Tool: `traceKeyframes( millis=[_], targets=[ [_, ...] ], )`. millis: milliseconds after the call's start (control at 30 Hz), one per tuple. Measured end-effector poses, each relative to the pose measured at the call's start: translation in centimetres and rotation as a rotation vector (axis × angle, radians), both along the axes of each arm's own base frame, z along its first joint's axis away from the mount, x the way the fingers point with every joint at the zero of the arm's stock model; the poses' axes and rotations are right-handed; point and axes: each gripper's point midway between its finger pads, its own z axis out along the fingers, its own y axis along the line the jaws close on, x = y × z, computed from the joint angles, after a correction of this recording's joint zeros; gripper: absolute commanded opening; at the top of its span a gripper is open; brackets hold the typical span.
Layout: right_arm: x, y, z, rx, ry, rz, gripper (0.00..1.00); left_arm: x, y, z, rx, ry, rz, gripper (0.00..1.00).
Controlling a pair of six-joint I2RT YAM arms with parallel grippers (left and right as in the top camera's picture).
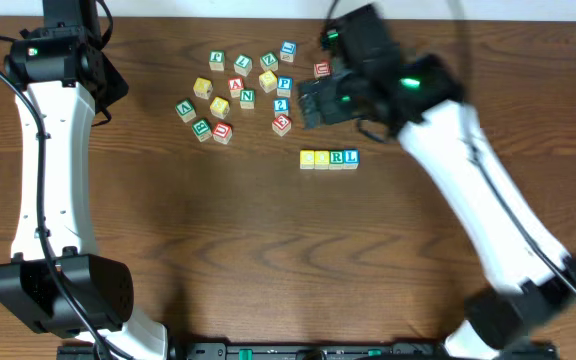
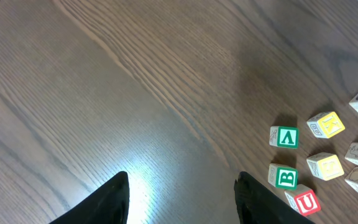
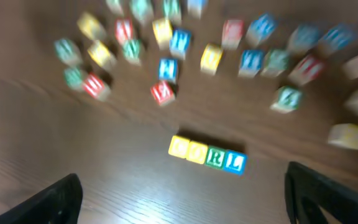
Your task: Spell out CORL
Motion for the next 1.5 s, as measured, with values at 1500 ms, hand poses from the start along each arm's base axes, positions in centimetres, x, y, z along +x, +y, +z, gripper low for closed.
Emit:
traceKeyframes(
  millis=[1500],
  targets=[
    [-11.9,-22.3,-1.0,0.053,-0.773,-0.374,0.99,0.0,0.0,-0.3,-0.003,0.005,-0.001,0.54]
  ],
)
